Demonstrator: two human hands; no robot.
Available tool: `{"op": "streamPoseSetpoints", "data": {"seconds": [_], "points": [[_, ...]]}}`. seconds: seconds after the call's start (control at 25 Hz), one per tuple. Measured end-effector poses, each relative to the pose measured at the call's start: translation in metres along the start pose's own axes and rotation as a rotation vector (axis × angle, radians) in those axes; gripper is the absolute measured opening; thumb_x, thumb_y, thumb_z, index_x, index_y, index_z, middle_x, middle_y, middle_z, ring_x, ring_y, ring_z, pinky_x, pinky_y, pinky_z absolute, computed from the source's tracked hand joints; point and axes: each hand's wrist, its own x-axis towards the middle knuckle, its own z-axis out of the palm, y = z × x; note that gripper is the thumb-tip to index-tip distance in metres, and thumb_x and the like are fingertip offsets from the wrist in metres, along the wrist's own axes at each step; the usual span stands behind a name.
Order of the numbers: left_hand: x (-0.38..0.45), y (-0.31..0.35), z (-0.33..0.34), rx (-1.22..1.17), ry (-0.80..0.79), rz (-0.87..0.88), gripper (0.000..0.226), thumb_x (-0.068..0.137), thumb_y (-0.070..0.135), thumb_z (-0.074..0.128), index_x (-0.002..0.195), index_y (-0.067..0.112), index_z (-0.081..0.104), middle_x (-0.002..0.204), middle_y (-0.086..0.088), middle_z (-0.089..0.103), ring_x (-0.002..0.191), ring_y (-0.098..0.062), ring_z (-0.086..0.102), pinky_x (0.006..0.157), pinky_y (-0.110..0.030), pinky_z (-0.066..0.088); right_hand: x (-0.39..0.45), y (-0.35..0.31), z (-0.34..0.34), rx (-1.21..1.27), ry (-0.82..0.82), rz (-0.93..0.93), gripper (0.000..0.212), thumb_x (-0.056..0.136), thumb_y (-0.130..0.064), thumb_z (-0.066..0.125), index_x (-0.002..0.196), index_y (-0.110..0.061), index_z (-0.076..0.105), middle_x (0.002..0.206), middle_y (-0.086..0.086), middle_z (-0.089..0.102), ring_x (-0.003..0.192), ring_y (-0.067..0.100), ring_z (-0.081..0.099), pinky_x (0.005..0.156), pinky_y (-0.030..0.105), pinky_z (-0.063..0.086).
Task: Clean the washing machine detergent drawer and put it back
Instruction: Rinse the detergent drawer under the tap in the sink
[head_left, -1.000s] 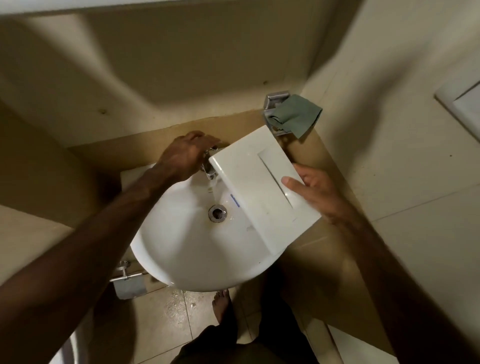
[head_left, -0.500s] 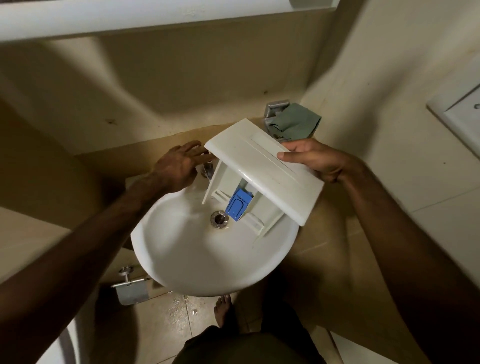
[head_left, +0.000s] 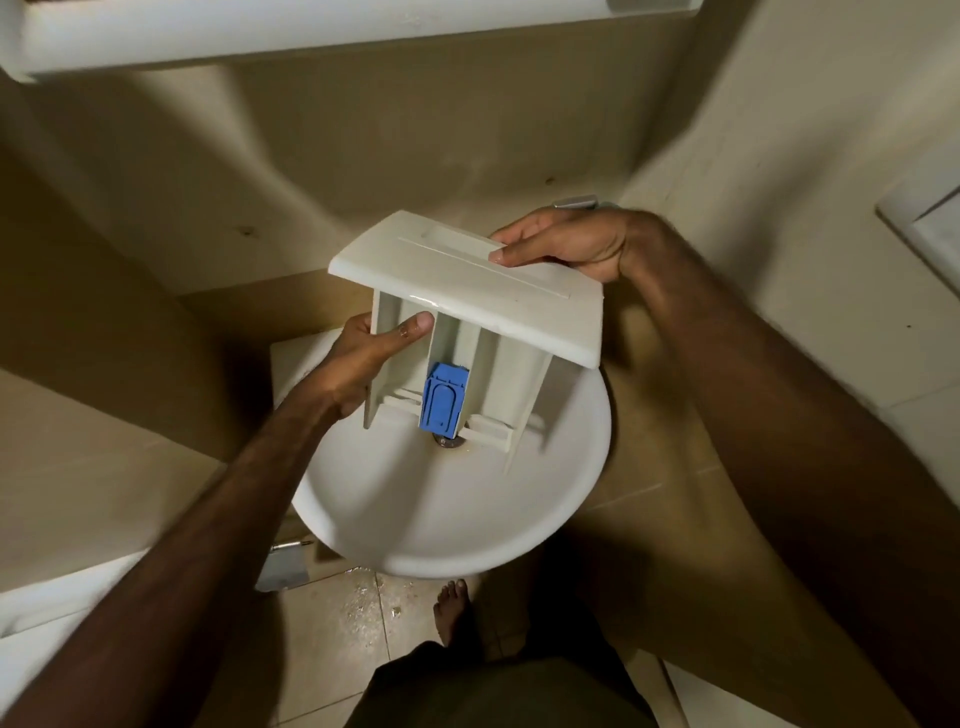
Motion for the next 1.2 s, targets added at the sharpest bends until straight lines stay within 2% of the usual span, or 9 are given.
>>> {"op": "streamPoseSetpoints", "data": {"seconds": [0.16, 0.24, 0.32, 0.4, 0.52, 0.64, 0.84, 1.0, 1.2], "points": [[-0.007, -0.006, 0.009, -0.050, 0.136, 0.004, 0.013, 0.089, 0.039, 0.072, 0.096, 0.031, 0.064, 0.076, 0.029, 0.074, 0.080, 0.014, 0.067, 0.094, -0.026, 0.050, -0.004, -0.001, 0.006, -0.080, 0.186, -0.055, 0.034, 0.101, -0.034, 0.066, 0.128, -0.014, 0.072, 0.115, 0.002, 0.077, 0.087, 0.002, 0.073, 0.079, 0.022, 0.058], [-0.016, -0.002, 0.014, -0.064, 0.205, 0.005, 0.016, 0.097, 0.033, 0.065, 0.087, 0.032, 0.054, 0.058, 0.029, 0.066, 0.058, 0.019, 0.060, 0.068, -0.014, 0.045, -0.013, 0.012, 0.013, -0.058, 0.410, -0.074, 0.040, 0.103, -0.049, 0.059, 0.126, -0.019, 0.072, 0.112, -0.005, 0.078, 0.069, -0.008, 0.068, 0.065, 0.020, 0.053], [-0.015, -0.007, 0.011, -0.076, 0.265, 0.003, 0.020, 0.097, 0.038, 0.065, 0.083, 0.032, 0.051, 0.071, 0.022, 0.062, 0.066, 0.010, 0.055, 0.062, -0.014, 0.040, -0.015, 0.040, 0.025, 0.122, 0.669, -0.113, 0.046, 0.104, -0.056, 0.051, 0.122, -0.021, 0.074, 0.112, -0.006, 0.080, 0.086, 0.001, 0.075, 0.076, 0.030, 0.057], [-0.014, -0.009, 0.005, -0.150, 0.293, 0.008, 0.021, 0.095, 0.044, 0.066, 0.083, 0.032, 0.053, 0.084, 0.017, 0.054, 0.077, 0.006, 0.045, 0.078, -0.019, 0.039, -0.017, 0.074, 0.049, 0.359, 0.826, -0.156, 0.048, 0.107, -0.054, 0.048, 0.123, -0.016, 0.073, 0.111, 0.000, 0.079, 0.101, 0.019, 0.077, 0.075, 0.034, 0.062], [-0.016, -0.011, 0.006, -0.170, 0.269, 0.008, 0.021, 0.096, 0.047, 0.063, 0.100, 0.026, 0.061, 0.095, 0.020, 0.053, 0.088, 0.007, 0.049, 0.100, -0.028, 0.033, -0.023, 0.116, 0.101, 0.468, 0.790, -0.151, 0.044, 0.110, -0.048, 0.041, 0.122, -0.016, 0.068, 0.118, 0.008, 0.076, 0.093, 0.013, 0.077, 0.073, 0.034, 0.064], [-0.018, -0.018, 0.011, -0.162, 0.253, -0.017, 0.016, 0.098, 0.044, 0.061, 0.101, 0.029, 0.061, 0.082, 0.023, 0.065, 0.068, 0.018, 0.061, 0.082, -0.011, 0.044, -0.026, 0.131, 0.136, 0.386, 0.653, -0.178, 0.047, 0.103, -0.055, 0.053, 0.133, -0.020, 0.065, 0.132, 0.006, 0.071, 0.111, 0.015, 0.072, 0.091, 0.037, 0.059], [-0.021, -0.032, 0.016, -0.149, 0.327, -0.059, 0.030, 0.088, 0.056, 0.070, 0.097, 0.027, 0.074, 0.092, 0.010, 0.080, 0.091, -0.006, 0.075, 0.086, -0.034, 0.057, -0.006, 0.131, 0.150, 0.141, 0.684, -0.150, 0.064, 0.093, -0.070, 0.052, 0.139, -0.026, 0.057, 0.128, -0.006, 0.071, 0.124, 0.015, 0.064, 0.113, 0.047, 0.047], [-0.027, -0.034, 0.019, -0.149, 0.391, -0.054, 0.033, 0.086, 0.058, 0.072, 0.095, 0.027, 0.074, 0.095, 0.003, 0.078, 0.103, -0.024, 0.073, 0.092, -0.046, 0.059, -0.004, 0.125, 0.154, -0.047, 0.729, -0.123, 0.049, 0.110, -0.044, 0.041, 0.146, -0.011, 0.046, 0.124, 0.013, 0.070, 0.118, 0.032, 0.065, 0.105, 0.042, 0.049], [-0.031, -0.013, 0.013, -0.166, 0.407, 0.150, 0.008, 0.092, 0.042, 0.072, 0.090, 0.036, 0.077, 0.089, 0.017, 0.078, 0.090, -0.007, 0.071, 0.089, -0.037, 0.055, -0.009, 0.104, 0.144, -0.104, 0.820, -0.329, 0.041, 0.113, -0.029, 0.041, 0.150, -0.011, 0.043, 0.122, -0.001, 0.065, 0.105, 0.013, 0.061, 0.096, 0.024, 0.045]]}}
